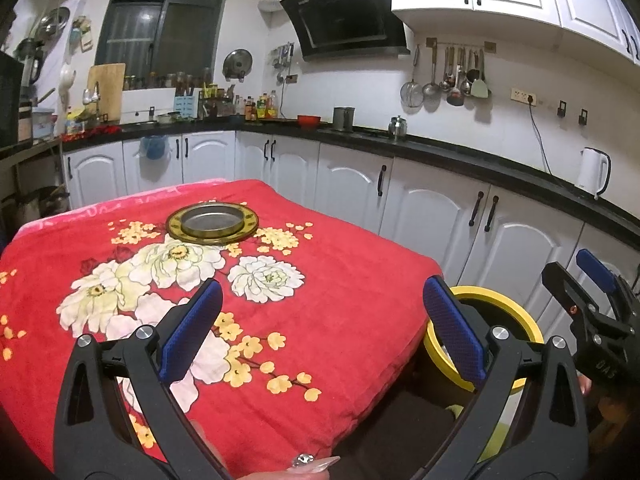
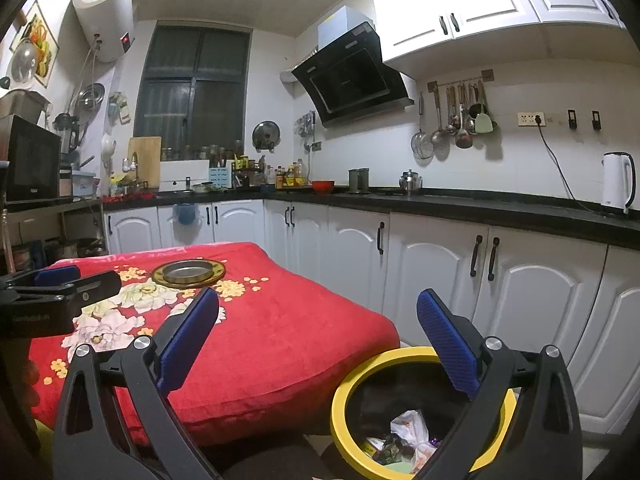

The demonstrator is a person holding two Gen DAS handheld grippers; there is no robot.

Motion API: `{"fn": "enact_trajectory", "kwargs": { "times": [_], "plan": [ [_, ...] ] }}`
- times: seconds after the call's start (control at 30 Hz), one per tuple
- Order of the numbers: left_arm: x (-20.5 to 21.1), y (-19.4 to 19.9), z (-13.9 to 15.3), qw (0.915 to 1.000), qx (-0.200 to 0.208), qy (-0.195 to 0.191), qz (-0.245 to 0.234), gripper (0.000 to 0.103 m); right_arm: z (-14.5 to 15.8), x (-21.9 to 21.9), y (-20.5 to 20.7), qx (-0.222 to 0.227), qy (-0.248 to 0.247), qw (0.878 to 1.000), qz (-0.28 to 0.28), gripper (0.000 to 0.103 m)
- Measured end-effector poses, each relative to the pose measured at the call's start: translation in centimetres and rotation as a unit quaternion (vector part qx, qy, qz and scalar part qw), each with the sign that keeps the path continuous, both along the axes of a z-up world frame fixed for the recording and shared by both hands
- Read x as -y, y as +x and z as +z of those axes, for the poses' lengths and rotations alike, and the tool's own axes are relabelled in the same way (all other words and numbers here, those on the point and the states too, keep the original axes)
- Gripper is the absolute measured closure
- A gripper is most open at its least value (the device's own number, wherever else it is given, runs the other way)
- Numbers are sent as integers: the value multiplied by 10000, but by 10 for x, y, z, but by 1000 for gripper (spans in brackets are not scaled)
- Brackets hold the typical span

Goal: Collect trash

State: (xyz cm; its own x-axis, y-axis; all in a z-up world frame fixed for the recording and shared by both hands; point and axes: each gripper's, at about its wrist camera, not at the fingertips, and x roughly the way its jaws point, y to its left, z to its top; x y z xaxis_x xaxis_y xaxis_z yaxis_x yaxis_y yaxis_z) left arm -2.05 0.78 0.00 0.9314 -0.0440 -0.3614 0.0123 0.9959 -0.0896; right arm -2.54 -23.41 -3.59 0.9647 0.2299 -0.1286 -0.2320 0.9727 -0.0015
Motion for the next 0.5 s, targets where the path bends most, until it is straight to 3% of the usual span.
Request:
{"fn": "enact_trajectory", "kwargs": {
  "times": [0.5],
  "plan": [
    [3, 3, -6, 10000, -54, 3, -24, 11, -4, -5, 1, -69, 56, 10000, -35, 6]
  ]
}}
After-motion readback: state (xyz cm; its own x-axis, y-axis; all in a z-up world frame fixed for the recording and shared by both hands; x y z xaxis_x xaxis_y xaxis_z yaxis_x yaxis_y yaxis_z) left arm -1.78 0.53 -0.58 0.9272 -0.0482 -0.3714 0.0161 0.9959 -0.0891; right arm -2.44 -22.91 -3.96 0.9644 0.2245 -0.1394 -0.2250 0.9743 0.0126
